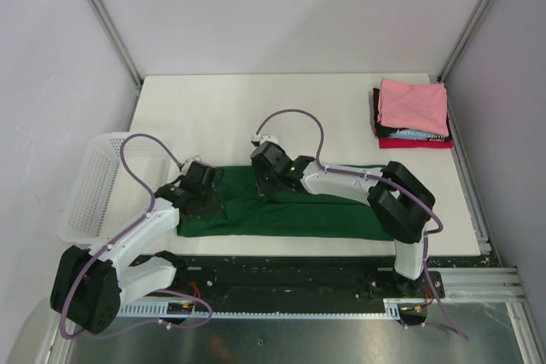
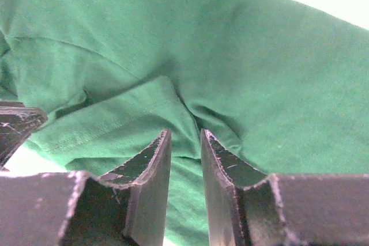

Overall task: Fold and stack the t-shirts
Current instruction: Fold the other side of the tshirt into a rectangle

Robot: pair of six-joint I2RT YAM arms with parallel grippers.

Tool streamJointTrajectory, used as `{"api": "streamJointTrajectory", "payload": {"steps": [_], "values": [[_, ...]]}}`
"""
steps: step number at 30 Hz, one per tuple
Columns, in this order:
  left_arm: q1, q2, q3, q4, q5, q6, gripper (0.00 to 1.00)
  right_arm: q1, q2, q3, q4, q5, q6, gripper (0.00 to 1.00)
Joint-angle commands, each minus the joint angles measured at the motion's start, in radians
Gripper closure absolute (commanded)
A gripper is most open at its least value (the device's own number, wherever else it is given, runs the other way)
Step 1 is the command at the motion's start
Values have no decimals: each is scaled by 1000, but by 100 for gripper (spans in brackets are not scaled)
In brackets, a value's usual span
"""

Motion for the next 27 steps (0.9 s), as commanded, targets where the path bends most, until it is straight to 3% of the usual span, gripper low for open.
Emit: {"api": "streamJointTrajectory", "payload": {"steps": [1,13,20,27], "values": [[-1,-2,-4,9,-26,-27,65,5,-19,49,80,-1,-96,68],[2,-22,0,9,-21,-11,65,14,186,238,22,-54,-230,68],[7,-19,4,7,-13,-3,64,15,213,262,-9,-36,-237,68],[7,22,31,10,-6,18,60,18,151,207,-16,-17,-202,93]]}}
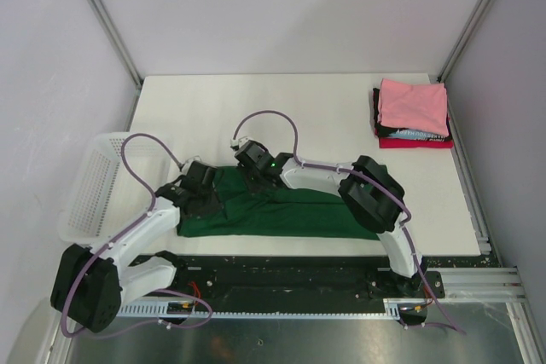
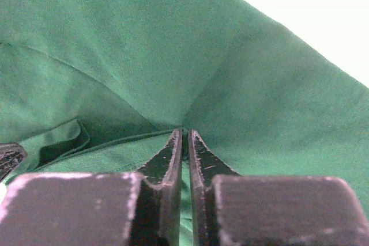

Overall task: Fold and stack the t-shirts
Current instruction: Fold the other side of the tshirt into a rectangle

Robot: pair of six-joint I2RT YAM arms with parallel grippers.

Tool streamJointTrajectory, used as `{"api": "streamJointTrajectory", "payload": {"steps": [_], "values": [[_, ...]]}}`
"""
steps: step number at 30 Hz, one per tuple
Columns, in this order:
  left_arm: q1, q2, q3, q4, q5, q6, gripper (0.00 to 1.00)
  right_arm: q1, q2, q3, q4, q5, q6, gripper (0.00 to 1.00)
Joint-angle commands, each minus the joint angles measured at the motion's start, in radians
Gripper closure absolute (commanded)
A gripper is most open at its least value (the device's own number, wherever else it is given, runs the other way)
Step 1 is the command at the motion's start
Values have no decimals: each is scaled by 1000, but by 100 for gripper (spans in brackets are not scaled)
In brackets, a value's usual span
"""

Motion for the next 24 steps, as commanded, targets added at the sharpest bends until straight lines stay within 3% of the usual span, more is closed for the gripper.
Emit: {"api": "streamJointTrajectory", "payload": {"steps": [1,12,24], "values": [[4,23,43,10,-4,26,60,9,-80,-18,-1,36,19,95],[5,129,124,40,44,114,57,13,-208,-126,-76,127,139,100],[5,194,134,73,112,177,57,54,-197,-209,-135,179,268,100]]}}
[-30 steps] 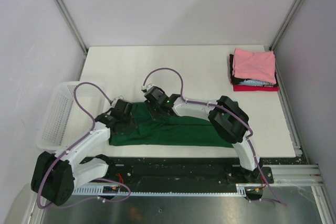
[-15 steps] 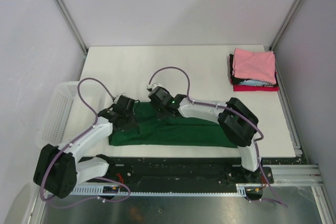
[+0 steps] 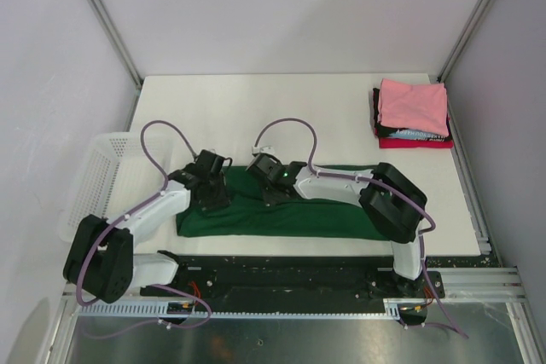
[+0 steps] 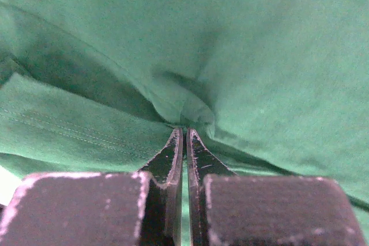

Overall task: Fold and stack the t-shirts
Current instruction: Fold the other side of the tshirt into a rectangle

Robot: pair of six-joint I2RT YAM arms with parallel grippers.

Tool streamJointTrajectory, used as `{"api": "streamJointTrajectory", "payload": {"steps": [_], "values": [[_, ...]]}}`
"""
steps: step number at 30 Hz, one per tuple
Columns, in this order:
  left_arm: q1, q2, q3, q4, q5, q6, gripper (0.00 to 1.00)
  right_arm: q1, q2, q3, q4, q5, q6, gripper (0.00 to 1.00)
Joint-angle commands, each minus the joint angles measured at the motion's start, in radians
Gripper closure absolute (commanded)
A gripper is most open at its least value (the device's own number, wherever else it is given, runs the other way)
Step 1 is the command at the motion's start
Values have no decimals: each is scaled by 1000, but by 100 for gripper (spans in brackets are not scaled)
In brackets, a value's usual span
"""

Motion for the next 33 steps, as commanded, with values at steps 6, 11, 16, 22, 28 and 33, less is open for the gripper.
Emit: {"api": "streamJointTrajectory", "payload": {"steps": [6,11,16,22,28,33], "values": [[4,17,26,60,89,79,55,48,9,-40,8,62,89,100],[3,53,15,90,158,95,50,50,11,-40,18,67,98,100],[4,56,4,109,195,83,53,49,-3,-39,19,85,104,100],[4,2,-10,111,208,63,77,48,-19,-39,34,94,105,100],[4,-69,-37,108,194,43,99,48,-36,-38,42,104,105,100],[4,-157,-64,95,179,19,100,50,-53,-41,30,130,114,100]]}}
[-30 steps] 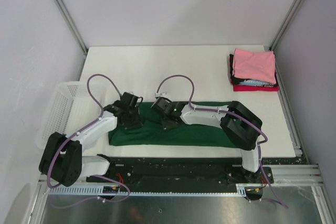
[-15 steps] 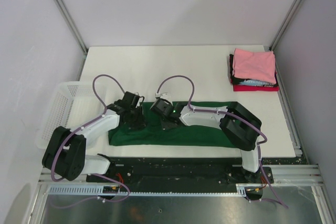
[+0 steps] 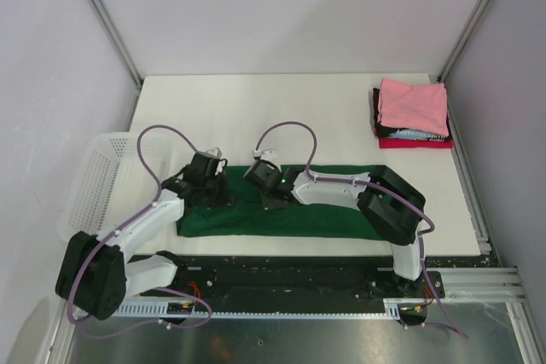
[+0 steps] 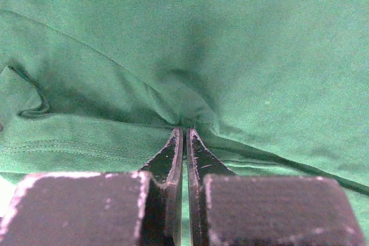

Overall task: Fold and stack the t-shirts
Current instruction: Fold the other side of the tshirt into a rectangle

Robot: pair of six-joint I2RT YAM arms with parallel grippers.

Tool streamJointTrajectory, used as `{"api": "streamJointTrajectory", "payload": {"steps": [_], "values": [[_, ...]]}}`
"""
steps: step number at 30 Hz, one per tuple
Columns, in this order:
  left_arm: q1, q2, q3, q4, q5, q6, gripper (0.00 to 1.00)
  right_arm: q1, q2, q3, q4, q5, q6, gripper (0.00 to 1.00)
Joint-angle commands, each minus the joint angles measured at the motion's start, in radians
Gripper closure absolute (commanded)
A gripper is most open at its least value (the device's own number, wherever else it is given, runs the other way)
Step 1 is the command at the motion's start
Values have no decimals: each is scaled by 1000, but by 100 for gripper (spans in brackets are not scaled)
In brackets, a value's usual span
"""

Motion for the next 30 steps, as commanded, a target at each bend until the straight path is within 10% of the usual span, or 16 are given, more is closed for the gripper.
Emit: {"api": "streamJointTrajectory", "payload": {"steps": [1,30], "values": [[1,-91,-27,2,-3,-30,100,8,-59,-5,17,64,22,100],[-24,-251,-150,-75,-42,-217,96,19,-146,-3,114,3,-40,69]]}}
